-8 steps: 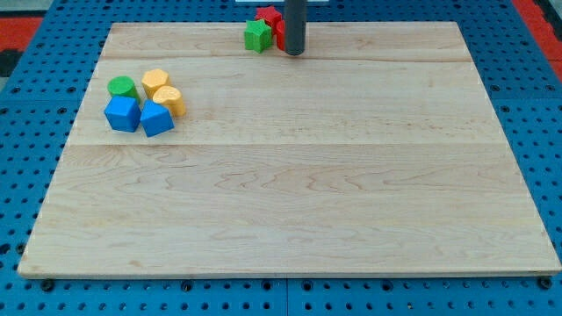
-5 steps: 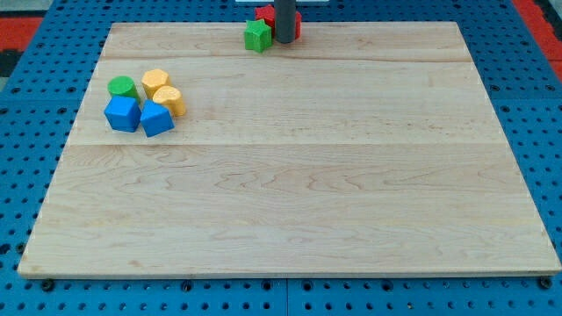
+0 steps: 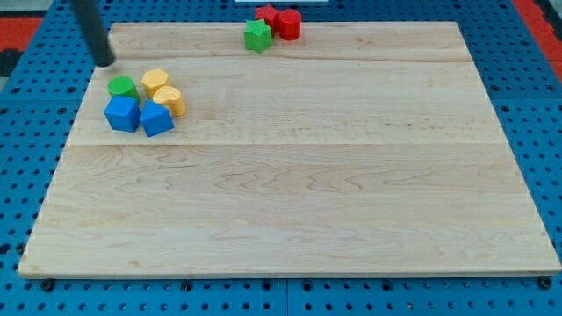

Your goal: Separate the group of blocks

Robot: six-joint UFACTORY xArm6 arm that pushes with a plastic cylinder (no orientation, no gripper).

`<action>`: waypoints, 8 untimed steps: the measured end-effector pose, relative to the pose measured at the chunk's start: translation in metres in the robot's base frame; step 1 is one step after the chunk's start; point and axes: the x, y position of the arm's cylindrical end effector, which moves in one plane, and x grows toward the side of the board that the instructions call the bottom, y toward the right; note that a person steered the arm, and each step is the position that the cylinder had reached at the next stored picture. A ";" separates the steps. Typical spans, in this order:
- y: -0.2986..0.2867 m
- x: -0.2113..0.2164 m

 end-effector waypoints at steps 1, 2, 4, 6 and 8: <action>-0.002 0.033; 0.050 0.050; 0.135 0.069; 0.132 0.099; 0.273 0.058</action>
